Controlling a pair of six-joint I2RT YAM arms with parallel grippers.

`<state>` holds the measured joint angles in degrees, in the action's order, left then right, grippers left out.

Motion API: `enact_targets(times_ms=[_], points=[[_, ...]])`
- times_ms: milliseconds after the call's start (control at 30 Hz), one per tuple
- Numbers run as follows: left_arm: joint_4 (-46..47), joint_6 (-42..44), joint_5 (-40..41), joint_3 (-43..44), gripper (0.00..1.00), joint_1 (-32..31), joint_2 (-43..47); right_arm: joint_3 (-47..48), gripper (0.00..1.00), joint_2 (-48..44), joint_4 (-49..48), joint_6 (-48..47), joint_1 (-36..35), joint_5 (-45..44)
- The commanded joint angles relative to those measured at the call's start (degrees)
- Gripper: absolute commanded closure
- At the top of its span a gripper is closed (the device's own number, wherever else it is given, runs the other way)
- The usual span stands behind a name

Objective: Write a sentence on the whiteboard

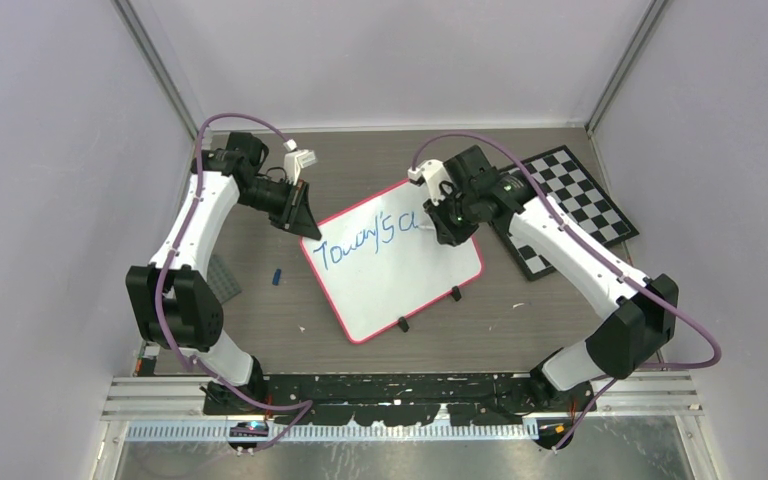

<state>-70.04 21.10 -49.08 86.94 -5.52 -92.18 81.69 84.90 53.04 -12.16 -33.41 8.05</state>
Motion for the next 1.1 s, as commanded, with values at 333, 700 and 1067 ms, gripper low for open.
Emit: enact_targets(times_ms=[333,700,1067], points=[[0.75,-1.59,1.99,1.38,0.43,-0.47,2.24,4.74,1.00,-5.42,3.32,2.36,-0.67,8.94],[3.05,-3.97,-1.04,-4.56,0.33,3.05,5.08,-4.62,1.00,-8.84,-2.26,6.00,-6.69,16.36],[4.12,-4.33,-3.95,-5.70,0.33,4.11,3.72,-12.62,1.00,-11.58,-8.09,4.37,-11.60,13.79]])
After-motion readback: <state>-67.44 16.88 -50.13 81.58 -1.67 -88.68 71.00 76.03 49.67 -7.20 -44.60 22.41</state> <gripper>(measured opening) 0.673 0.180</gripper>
